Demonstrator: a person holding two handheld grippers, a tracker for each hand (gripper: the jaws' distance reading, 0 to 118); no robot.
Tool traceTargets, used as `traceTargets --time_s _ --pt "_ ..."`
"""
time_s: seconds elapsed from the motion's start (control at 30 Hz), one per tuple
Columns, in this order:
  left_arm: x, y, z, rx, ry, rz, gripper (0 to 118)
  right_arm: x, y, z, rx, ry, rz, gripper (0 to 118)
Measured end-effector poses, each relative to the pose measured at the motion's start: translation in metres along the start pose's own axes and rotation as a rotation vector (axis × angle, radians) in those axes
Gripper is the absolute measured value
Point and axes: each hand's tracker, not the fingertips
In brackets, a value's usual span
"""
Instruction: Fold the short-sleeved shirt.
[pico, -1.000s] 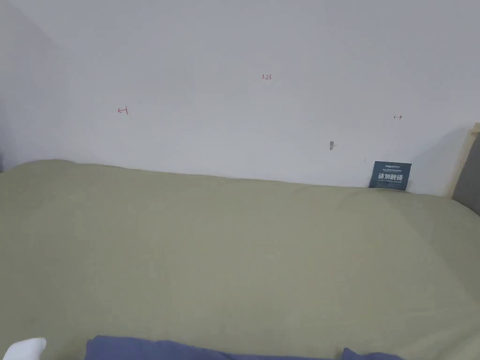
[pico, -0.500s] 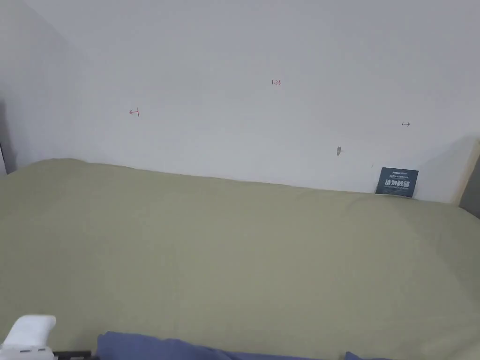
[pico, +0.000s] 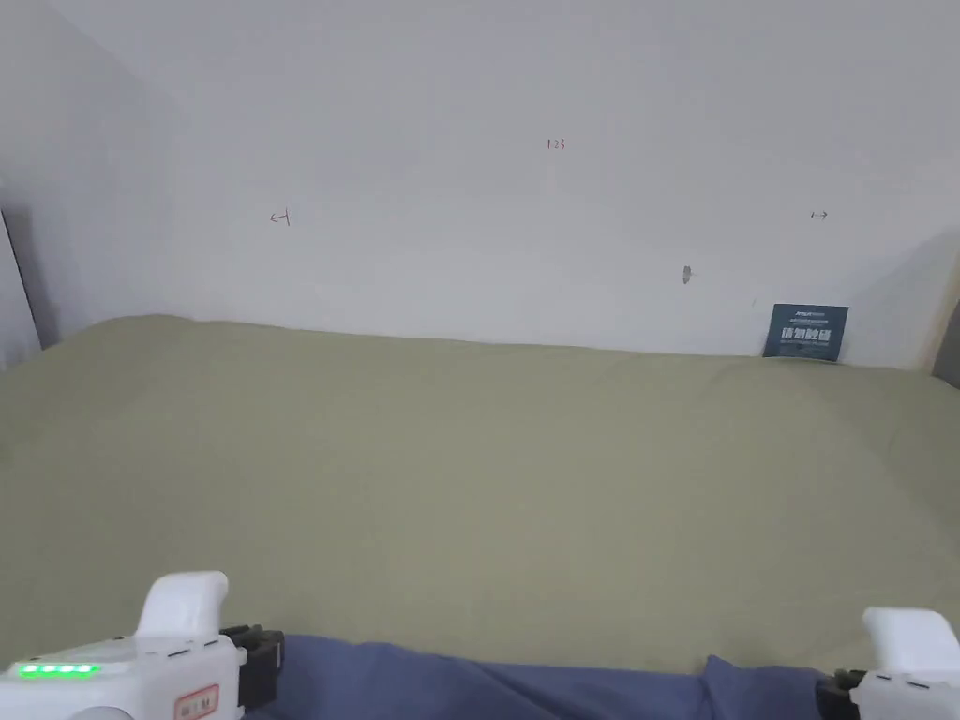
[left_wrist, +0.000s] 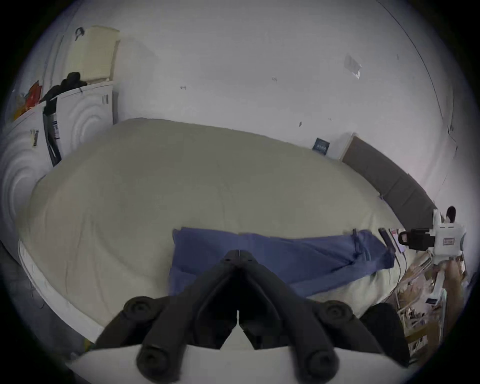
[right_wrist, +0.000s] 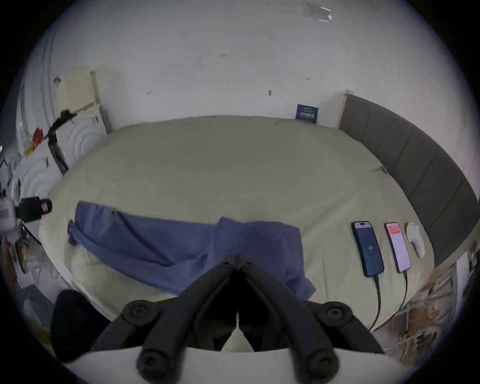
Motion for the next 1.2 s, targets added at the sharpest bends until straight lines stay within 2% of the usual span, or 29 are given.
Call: traceTargets --time_s 0.2,0.37,0.53,0.57,0.6,0.67,0.73,0.8,0.87,0.93,1.03,1.07,1.1,1.13,1.17,1.2 --pt "-0.012 0.0 -0.004 -0.038 -0.001 0.008 0 -0.015 -0.011 -0.005 -0.002 0.016 -0.002 0" --pt "-0.063 0.009 -0.025 -0.077 -0.127 0.129 0 -0.018 -0.008 -0.003 0.011 0.029 -0.008 0" --pt "-0.113 0.027 -0.055 -0.146 -0.233 0.15 0 -0.018 -0.006 -0.002 0.008 0.039 -0.039 0" --pt "-0.113 0.028 -0.058 -0.17 -0.267 0.154 12 -0.017 -0.005 -0.002 0.006 0.039 -0.04 0" --pt "-0.119 0.026 -0.069 -0.215 -0.328 0.176 36 -0.016 -0.005 -0.003 0.003 0.041 -0.044 0" --pt "-0.128 0.016 -0.082 -0.264 -0.369 0.224 103 -0.015 -0.005 -0.003 -0.003 0.057 -0.062 0" --pt "-0.127 0.0 -0.092 -0.272 -0.383 0.299 105 -0.013 -0.006 -0.005 -0.008 0.07 -0.078 0" --pt "-0.135 -0.021 -0.108 -0.262 -0.44 0.412 104 -0.012 -0.007 -0.007 -0.015 0.08 -0.087 0" --pt "-0.128 -0.039 -0.109 -0.292 -0.425 0.514 104 -0.013 -0.008 -0.01 -0.029 0.075 -0.085 0" --pt "-0.128 -0.054 -0.112 -0.36 -0.383 0.556 102 -0.013 -0.011 -0.01 -0.035 0.077 -0.08 0" --pt "-0.15 -0.068 -0.148 -0.222 -0.519 0.602 99 -0.013 -0.014 -0.009 -0.04 0.089 -0.085 0" --pt "-0.145 -0.074 -0.151 -0.257 -0.559 0.654 88 -0.012 -0.015 -0.008 -0.043 0.09 -0.089 0" --pt "-0.136 -0.079 -0.147 -0.3 -0.562 0.675 69 -0.012 -0.017 -0.008 -0.044 0.092 -0.091 0" --pt "-0.129 -0.082 -0.146 -0.312 -0.529 0.651 36 -0.013 -0.018 -0.009 -0.045 0.091 -0.091 0" --pt "-0.125 -0.081 -0.142 -0.33 -0.45 0.595 11 -0.013 -0.019 -0.01 -0.047 0.09 -0.091 0" --pt "-0.119 -0.081 -0.137 -0.336 -0.362 0.541 11 -0.012 -0.019 -0.01 -0.05 0.09 -0.094 0"
